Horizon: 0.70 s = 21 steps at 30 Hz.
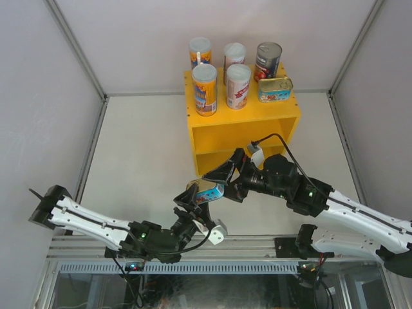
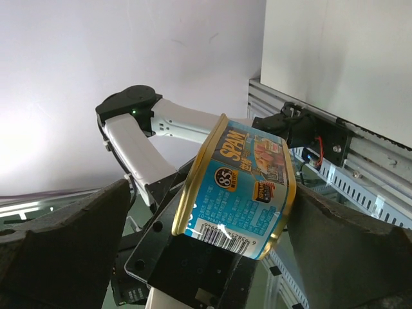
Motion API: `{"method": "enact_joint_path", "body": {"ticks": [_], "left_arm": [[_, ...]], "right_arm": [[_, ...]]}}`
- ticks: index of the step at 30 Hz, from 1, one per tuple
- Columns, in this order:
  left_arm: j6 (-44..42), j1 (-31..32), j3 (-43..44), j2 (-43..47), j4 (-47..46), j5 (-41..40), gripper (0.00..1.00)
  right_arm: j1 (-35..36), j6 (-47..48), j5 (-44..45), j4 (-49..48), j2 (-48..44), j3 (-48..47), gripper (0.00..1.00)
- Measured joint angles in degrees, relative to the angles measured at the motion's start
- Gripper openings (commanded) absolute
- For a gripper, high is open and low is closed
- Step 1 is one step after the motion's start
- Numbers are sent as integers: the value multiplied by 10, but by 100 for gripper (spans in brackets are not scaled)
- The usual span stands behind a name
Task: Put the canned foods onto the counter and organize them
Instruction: Place the canned food on the counter.
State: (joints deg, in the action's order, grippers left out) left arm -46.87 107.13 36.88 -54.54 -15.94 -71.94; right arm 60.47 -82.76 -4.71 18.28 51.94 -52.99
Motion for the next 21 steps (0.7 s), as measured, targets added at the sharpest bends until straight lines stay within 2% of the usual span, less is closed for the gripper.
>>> {"method": "enact_joint_path", "body": {"ticks": [5,7,12,16,21], "left_arm": [[-37,0,-5,-12,-42,-1,0],[-54,0,-5,-17,-60,-1,0],[-80,-2,-6,-18,-84,0,0],[-93,-7,-6,-18,-97,-1,0],[-113,-11,-17,-24,-99,0,0]], "right_arm": [[-14,-2,-22,-30,-11,24,100],[-17,-2,-28,-34,-11,25,97],[-26,-1,-40,-36,-11,25,76],[-37,-1,-44,-26,-15,25,49],[-41,-9,-47,-2,-18,27,46]]}}
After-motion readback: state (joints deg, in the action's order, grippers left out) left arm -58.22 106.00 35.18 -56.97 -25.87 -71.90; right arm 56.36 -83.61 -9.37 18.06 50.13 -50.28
